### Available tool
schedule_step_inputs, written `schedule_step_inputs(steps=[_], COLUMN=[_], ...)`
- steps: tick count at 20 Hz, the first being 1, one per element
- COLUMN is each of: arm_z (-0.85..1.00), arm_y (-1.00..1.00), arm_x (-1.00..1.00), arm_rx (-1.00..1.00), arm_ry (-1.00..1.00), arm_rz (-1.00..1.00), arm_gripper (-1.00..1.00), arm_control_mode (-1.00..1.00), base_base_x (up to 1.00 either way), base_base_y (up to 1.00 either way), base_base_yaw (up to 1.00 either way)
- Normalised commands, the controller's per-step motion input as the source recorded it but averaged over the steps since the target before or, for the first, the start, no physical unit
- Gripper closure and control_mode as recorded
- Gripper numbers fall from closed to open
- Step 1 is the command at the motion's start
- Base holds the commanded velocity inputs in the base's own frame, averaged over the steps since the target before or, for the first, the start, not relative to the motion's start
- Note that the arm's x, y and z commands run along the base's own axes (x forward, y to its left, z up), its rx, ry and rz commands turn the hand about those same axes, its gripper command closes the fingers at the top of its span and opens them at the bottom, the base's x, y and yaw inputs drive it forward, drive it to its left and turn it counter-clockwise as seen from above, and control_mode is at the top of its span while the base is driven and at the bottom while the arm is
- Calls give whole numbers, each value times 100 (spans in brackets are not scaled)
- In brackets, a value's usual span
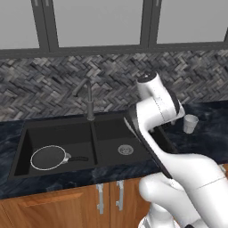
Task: Place the pan in the left basin and the glass cup in the right basin of the sink.
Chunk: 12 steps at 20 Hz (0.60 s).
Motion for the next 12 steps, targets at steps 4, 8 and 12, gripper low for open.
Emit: schedule_step_inputs(steps=[4,8,12], arm_z=[11,5,3], arm_y=[-42,-36,-35], arm_x=[-1,0,3], arm_rx=[2,9,9], arm_ry=[2,0,0], arm_rz=[24,24,20], arm_gripper=[-100,-100,-100], arm_control_mode=[-100,-100,-100], base_base_x=[0,0,0], base_base_y=[0,0,0], base_base_yaw=[0,0,0])
